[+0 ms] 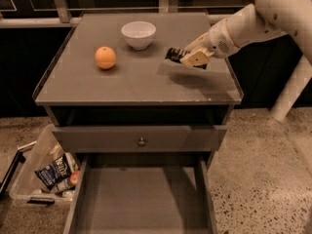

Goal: Place rxbar chocolate into middle drawer

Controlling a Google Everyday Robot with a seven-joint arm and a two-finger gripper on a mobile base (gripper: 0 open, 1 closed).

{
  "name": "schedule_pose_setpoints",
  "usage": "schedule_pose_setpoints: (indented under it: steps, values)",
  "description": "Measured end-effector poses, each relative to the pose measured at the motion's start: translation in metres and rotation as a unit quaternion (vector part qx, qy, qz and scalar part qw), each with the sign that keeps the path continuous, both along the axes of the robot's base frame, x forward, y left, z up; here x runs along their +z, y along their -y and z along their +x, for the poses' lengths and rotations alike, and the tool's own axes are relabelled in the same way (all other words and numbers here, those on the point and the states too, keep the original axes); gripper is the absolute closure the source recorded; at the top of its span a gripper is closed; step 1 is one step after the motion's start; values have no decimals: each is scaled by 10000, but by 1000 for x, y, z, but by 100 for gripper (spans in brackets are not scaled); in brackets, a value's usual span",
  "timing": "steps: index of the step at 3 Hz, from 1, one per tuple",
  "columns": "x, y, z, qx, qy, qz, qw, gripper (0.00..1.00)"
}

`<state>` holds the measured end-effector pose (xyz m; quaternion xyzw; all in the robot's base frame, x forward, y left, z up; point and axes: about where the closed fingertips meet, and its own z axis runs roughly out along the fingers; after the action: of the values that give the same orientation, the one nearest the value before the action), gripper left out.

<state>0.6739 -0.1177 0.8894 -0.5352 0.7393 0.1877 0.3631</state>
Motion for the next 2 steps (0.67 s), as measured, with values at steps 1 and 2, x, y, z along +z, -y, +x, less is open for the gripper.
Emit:
schedule_pose_setpoints:
  steps: [1,2]
  values:
    - [15,7,-38,-57,263,-17,9996,100]
    - [12,20,-89,-273,320,-37,9991,100]
